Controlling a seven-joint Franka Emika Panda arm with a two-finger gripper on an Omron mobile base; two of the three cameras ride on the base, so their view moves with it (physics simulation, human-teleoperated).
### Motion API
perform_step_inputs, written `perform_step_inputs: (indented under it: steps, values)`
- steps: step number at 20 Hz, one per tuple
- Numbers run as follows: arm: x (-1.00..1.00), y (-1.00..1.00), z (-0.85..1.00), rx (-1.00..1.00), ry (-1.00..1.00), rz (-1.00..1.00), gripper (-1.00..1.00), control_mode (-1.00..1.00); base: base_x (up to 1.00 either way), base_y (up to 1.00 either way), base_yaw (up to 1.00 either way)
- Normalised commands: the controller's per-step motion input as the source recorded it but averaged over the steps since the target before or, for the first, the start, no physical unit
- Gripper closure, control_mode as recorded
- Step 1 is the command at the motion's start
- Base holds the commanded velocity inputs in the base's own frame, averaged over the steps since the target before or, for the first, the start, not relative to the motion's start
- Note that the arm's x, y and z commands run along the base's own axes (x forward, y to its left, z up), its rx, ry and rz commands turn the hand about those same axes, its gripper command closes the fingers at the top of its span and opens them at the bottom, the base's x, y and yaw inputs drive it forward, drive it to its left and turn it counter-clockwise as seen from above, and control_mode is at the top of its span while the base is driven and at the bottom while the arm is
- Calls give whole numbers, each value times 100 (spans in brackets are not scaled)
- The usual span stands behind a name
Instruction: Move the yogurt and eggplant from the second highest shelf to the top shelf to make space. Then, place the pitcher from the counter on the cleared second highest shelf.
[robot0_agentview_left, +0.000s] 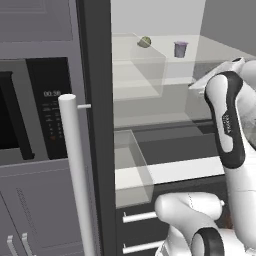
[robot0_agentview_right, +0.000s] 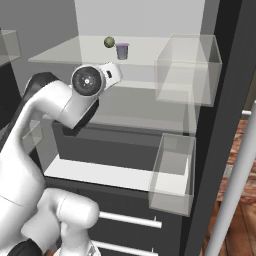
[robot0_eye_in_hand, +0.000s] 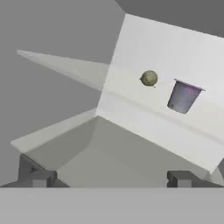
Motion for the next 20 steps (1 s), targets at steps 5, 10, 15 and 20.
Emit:
perform_step_inputs:
  steps: [5,10,15,20]
  values:
    - [-80,0,-39,-44,46,6,-100,-100,0,0,0]
    - [-100,18,-92,-32,21,4,-100,-100,0,0,0]
    - [-79,56,-100,-14,8,-9,-100,-100,0,0,0]
    - [-41,25,-47,6,-1,-34,-100,-100,0,0,0]
